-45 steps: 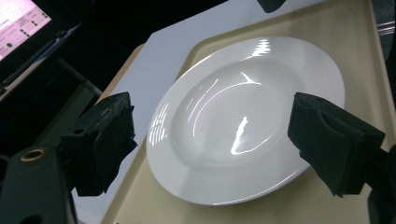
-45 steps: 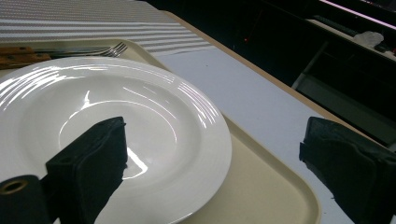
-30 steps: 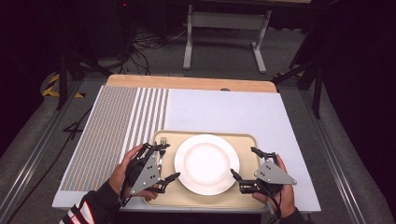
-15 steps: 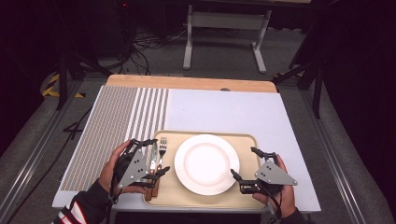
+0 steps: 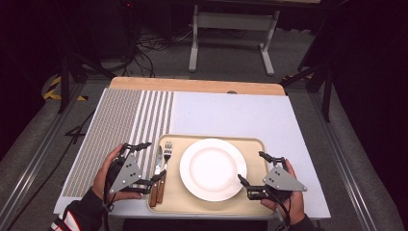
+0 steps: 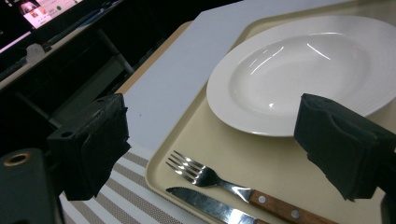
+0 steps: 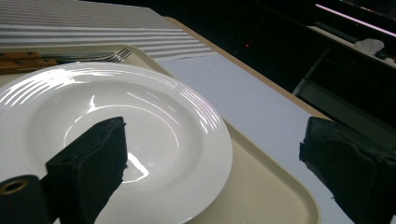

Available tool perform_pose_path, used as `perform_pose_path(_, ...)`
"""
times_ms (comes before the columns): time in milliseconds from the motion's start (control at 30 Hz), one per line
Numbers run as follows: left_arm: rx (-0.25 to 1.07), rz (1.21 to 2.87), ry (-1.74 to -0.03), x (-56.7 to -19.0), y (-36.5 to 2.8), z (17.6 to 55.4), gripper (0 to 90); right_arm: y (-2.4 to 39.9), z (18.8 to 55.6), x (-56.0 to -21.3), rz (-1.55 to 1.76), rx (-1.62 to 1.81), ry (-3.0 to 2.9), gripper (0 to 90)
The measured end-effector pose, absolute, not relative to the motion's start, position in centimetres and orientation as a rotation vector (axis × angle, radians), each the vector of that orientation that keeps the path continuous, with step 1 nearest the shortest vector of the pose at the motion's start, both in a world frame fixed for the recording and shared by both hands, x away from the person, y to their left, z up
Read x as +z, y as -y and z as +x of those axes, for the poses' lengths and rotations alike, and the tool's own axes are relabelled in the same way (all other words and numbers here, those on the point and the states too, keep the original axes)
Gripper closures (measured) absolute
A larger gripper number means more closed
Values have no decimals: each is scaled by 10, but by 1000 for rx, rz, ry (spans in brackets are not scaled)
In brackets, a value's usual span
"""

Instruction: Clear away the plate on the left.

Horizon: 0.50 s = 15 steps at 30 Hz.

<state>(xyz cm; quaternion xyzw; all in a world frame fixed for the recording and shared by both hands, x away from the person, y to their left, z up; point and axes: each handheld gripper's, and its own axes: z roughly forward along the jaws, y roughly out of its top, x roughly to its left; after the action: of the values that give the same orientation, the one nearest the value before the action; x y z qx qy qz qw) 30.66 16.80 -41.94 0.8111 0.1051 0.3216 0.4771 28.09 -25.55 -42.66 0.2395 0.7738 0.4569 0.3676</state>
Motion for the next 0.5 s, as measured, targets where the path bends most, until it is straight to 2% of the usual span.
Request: perform_pose_path(500,743,1950,-441,-445,-209,308,64,260,282,-426,621,1202,-1980,76)
